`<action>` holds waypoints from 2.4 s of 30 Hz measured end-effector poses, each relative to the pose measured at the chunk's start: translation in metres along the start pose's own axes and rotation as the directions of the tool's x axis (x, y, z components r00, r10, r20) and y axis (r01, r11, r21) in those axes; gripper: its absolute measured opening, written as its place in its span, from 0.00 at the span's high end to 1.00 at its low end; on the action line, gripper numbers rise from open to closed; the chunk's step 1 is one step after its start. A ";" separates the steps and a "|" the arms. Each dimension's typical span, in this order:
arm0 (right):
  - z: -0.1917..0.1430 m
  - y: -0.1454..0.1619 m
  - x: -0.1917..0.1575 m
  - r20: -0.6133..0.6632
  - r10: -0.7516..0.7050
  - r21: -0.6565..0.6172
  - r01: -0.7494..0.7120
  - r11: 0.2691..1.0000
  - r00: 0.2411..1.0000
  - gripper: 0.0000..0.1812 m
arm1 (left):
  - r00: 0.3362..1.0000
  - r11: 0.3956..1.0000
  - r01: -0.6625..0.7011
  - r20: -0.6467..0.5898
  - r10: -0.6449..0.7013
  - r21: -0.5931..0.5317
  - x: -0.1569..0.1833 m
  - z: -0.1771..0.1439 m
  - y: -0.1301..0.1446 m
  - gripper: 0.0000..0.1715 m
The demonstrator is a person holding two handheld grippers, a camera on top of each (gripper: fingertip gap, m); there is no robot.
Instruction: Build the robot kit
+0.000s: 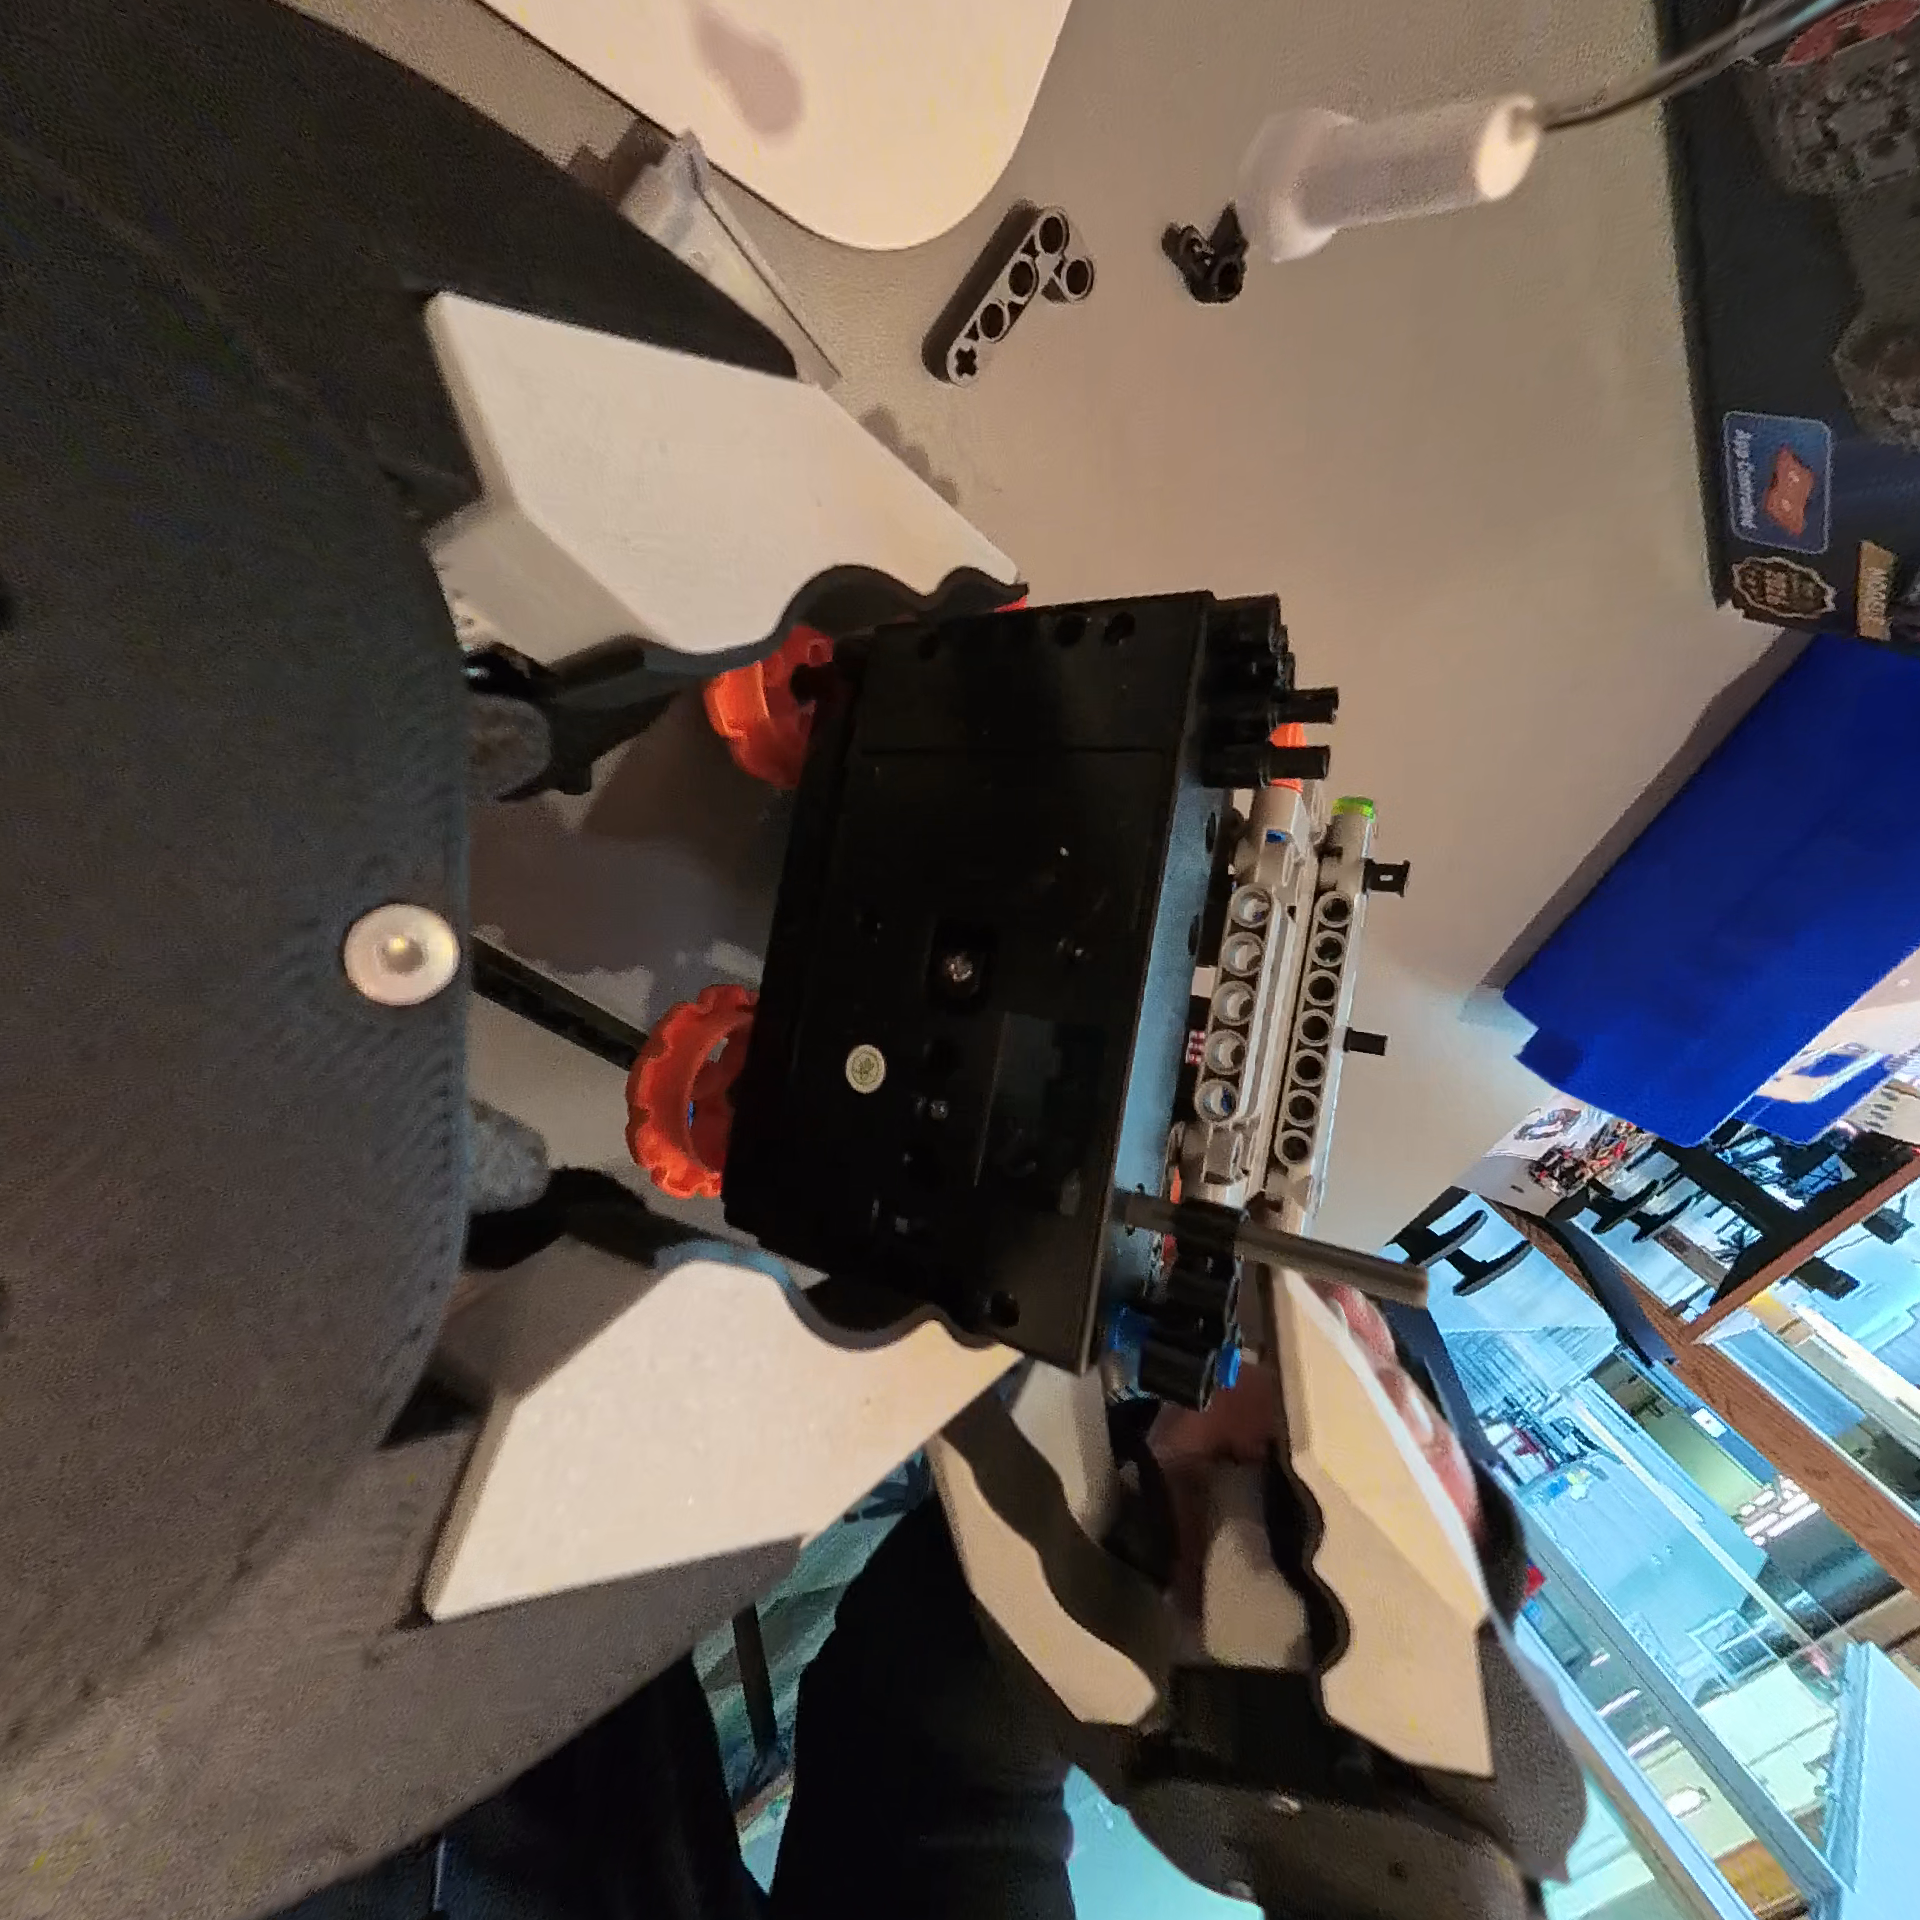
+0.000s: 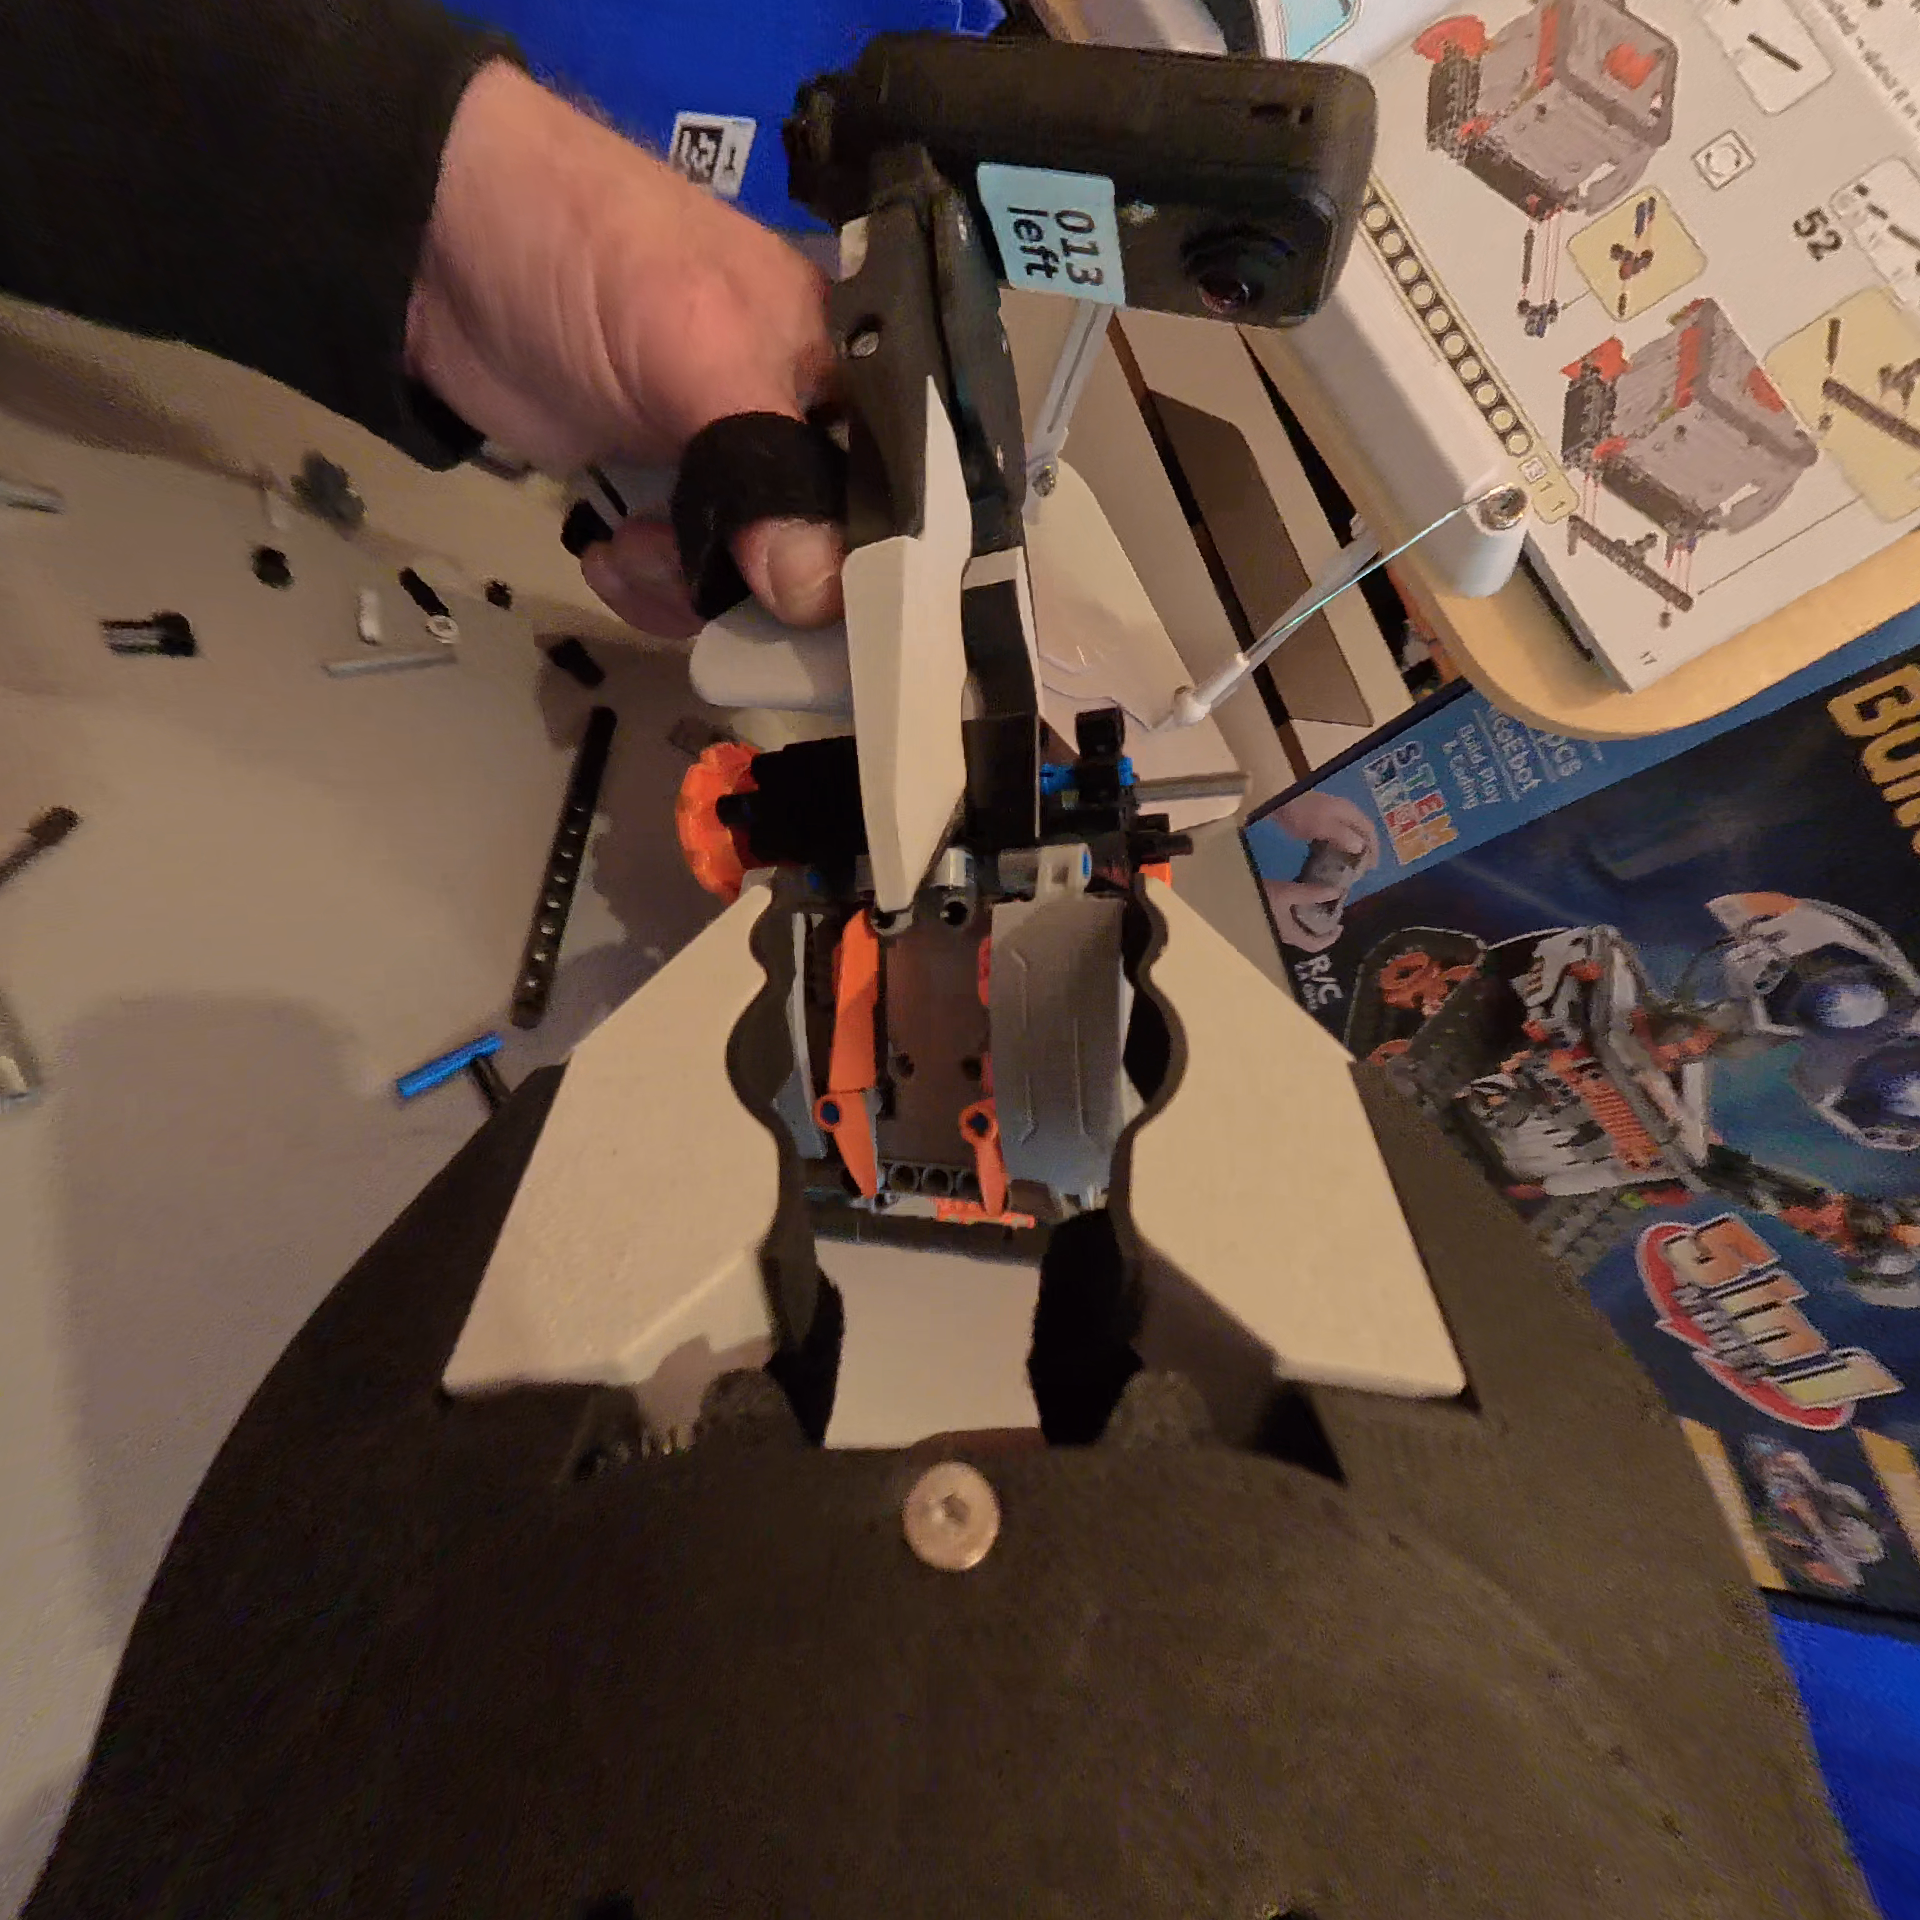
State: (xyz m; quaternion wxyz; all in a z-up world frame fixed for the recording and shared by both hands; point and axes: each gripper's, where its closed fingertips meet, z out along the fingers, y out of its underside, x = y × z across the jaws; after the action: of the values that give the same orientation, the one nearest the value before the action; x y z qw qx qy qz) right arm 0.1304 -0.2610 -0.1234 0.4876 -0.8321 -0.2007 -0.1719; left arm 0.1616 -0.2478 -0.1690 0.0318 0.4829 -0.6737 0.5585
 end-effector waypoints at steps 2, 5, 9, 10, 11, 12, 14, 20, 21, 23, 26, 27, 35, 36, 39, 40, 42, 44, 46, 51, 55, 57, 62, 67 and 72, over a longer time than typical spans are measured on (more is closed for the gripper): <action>0.004 0.000 0.004 -0.036 -0.033 -0.008 0.033 0.999 0.999 0.65 | 0.999 0.999 0.038 -0.015 -0.038 0.001 0.000 0.001 -0.002 0.26; 0.007 -0.001 0.011 -0.089 -0.069 -0.021 0.068 0.997 0.994 0.66 | 0.996 0.997 0.080 -0.035 -0.080 0.007 -0.001 0.003 -0.005 0.26; 0.013 -0.003 0.013 -0.115 -0.095 -0.046 0.091 0.995 0.989 0.57 | 0.992 0.992 0.124 -0.043 -0.123 0.018 -0.003 0.006 -0.010 0.26; 0.015 -0.003 0.013 -0.116 -0.095 -0.056 0.089 0.994 0.989 0.57 | 0.990 0.990 0.137 -0.043 -0.136 0.024 -0.004 0.006 -0.011 0.26; 0.016 -0.003 0.013 -0.112 -0.093 -0.063 0.086 0.994 0.989 0.57 | 0.989 0.990 0.141 -0.044 -0.140 0.024 -0.004 0.006 -0.011 0.26; 0.017 -0.002 0.014 -0.115 -0.084 -0.073 0.076 0.994 0.990 0.55 | 0.988 0.989 0.148 -0.047 -0.147 0.029 -0.005 0.007 -0.012 0.26; 0.018 0.002 0.013 -0.100 -0.058 -0.110 0.047 0.993 0.993 0.48 | 0.985 0.985 0.167 -0.053 -0.165 0.040 -0.006 0.007 -0.014 0.26; 0.028 0.010 0.008 -0.059 -0.006 -0.154 -0.003 0.988 0.998 0.39 | 0.979 0.979 0.195 -0.073 -0.191 0.052 -0.007 0.010 -0.018 0.26; 0.027 0.010 0.011 -0.070 -0.016 -0.153 0.005 0.988 0.997 0.44 | 0.979 0.980 0.194 -0.076 -0.190 0.051 -0.007 0.010 -0.018 0.26; 0.026 0.009 0.013 -0.063 -0.009 -0.143 0.000 0.990 0.998 0.45 | 0.979 0.980 0.193 -0.079 -0.189 0.052 -0.007 0.011 -0.019 0.26; 0.024 0.008 0.017 -0.063 -0.008 -0.149 -0.001 0.989 0.998 0.52 | 0.979 0.981 0.188 -0.086 -0.183 0.048 -0.006 0.011 -0.017 0.26; 0.024 0.009 0.018 -0.062 -0.011 -0.155 0.001 0.988 0.998 0.52 | 0.980 0.980 0.189 -0.076 -0.184 0.059 -0.007 0.011 -0.019 0.26; 0.026 0.010 0.020 -0.050 -0.030 -0.165 0.021 0.986 0.998 0.54 | 0.981 0.980 0.185 -0.070 -0.180 0.071 -0.009 0.011 -0.020 0.26; 0.026 0.010 0.020 -0.051 -0.031 -0.170 0.022 0.985 0.998 0.54 | 0.981 0.980 0.184 -0.071 -0.179 0.073 -0.010 0.011 -0.020 0.26; 0.026 0.011 0.021 -0.050 -0.047 -0.191 0.036 0.981 0.998 0.54 | 0.981 0.979 0.186 -0.066 -0.181 0.080 -0.010 0.011 -0.021 0.26; 0.027 0.011 0.021 -0.049 -0.039 -0.187 0.029 0.982 0.998 0.54 | 0.981 0.979 0.188 -0.066 -0.183 0.081 -0.011 0.011 -0.021 0.26; 0.027 0.010 0.022 -0.043 -0.031 -0.174 0.023 0.985 0.999 0.53 | 0.981 0.978 0.189 -0.067 -0.184 0.085 -0.012 0.010 -0.021 0.26; 0.026 0.010 0.021 -0.034 -0.032 -0.172 0.026 0.985 0.999 0.53 | 0.979 0.978 0.193 -0.076 -0.187 0.085 -0.011 0.010 -0.022 0.26; 0.019 0.003 0.022 -0.037 -0.025 -0.149 0.019 0.989 0.999 0.53 | 0.980 0.977 0.194 -0.070 -0.188 0.086 -0.010 0.012 -0.022 0.26; 0.018 0.000 0.023 -0.053 -0.024 -0.139 0.016 0.990 0.998 0.56 | 0.978 0.974 0.204 -0.071 -0.198 0.094 -0.012 0.011 -0.023 0.26; 0.018 0.002 0.027 -0.064 -0.015 -0.141 0.005 0.990 0.998 0.61 | 0.979 0.976 0.199 -0.070 -0.193 0.092 -0.011 0.012 -0.023 0.26; 0.018 0.002 0.028 -0.062 -0.014 -0.144 0.005 0.990 0.998 0.62 | 0.977 0.974 0.205 -0.072 -0.198 0.100 -0.011 0.012 -0.024 0.26; 0.015 0.000 0.030 -0.064 -0.042 -0.153 0.032 0.988 0.997 0.74 | 0.978 0.975 0.199 -0.076 -0.192 0.101 -0.011 0.012 -0.023 0.26; 0.012 -0.002 0.035 -0.060 -0.039 -0.135 0.030 0.990 0.997 0.80 | 0.979 0.975 0.191 -0.089 -0.182 0.116 -0.011 0.012 -0.025 0.26; 0.012 -0.001 0.035 -0.068 -0.060 -0.146 0.049 0.988 0.996 0.80 | 0.980 0.974 0.189 -0.087 -0.180 0.121 -0.011 0.012 -0.025 0.26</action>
State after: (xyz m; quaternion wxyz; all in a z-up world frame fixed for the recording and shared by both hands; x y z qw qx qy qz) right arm 0.1606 -0.2440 -0.1113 0.4285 -0.8525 -0.1927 -0.2292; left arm 0.1910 -0.2482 -0.1616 0.0776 0.5230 -0.5867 0.6134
